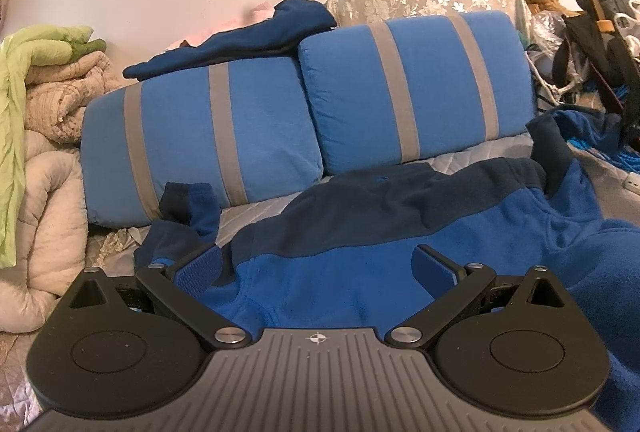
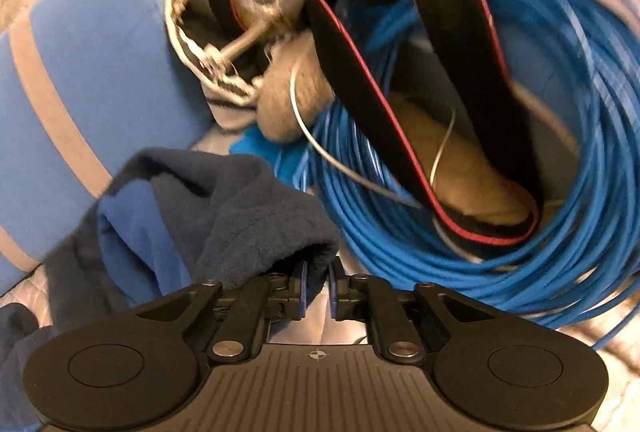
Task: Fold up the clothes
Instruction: 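Lift the cuff with the right tool and pull the sleeve outward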
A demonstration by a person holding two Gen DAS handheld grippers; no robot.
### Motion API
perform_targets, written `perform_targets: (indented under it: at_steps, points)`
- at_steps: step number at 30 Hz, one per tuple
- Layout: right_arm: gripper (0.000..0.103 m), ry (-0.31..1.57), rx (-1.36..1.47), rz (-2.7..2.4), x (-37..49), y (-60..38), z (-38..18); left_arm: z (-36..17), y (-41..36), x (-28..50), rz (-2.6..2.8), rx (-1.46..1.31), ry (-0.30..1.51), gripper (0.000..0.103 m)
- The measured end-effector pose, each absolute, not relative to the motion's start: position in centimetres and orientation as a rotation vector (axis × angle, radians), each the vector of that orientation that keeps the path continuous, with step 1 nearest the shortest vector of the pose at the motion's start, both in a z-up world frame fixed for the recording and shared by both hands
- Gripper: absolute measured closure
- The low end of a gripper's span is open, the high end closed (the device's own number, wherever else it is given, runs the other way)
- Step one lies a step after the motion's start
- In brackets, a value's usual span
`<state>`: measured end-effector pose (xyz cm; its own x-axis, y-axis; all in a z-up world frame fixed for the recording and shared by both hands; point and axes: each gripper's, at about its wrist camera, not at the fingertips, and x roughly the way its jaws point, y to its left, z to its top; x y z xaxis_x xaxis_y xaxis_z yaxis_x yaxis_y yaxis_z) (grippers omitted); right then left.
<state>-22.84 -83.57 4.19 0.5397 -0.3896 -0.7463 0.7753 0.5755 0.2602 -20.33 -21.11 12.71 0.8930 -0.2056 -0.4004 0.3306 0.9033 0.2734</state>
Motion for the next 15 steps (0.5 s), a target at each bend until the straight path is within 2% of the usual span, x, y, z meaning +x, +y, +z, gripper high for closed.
perform_targets:
  at_steps: [2,3,4,6,11,15]
  points:
    - [0.064,0.694,0.649,-0.769,-23.2,-83.7,3.2,12.7,-21.2,-20.3,-0.283,0.347,0.375,0.0]
    - [0.049,0.683,0.659,-0.777,-23.6,-83.6,3.0,12.7,-21.2,-20.3,-0.284,0.347,0.376,0.0]
    - [0.04,0.672,0.668,-0.786,-24.0,-83.5,2.7,12.7,-21.1,-20.3,-0.285,0.346,0.375,0.0]
    - [0.037,0.63,0.678,-0.79,-25.2,-82.8,2.8,12.7,-21.0,-20.4,-0.285,0.343,0.373,0.0]
    - [0.038,0.512,0.71,-0.641,-27.4,-80.6,3.5,12.7,-21.0,-20.4,-0.286,0.341,0.368,0.0]
    - [0.045,0.507,0.678,-0.504,-26.7,-78.8,3.4,12.7,-21.2,-20.5,-0.285,0.35,0.364,0.0]
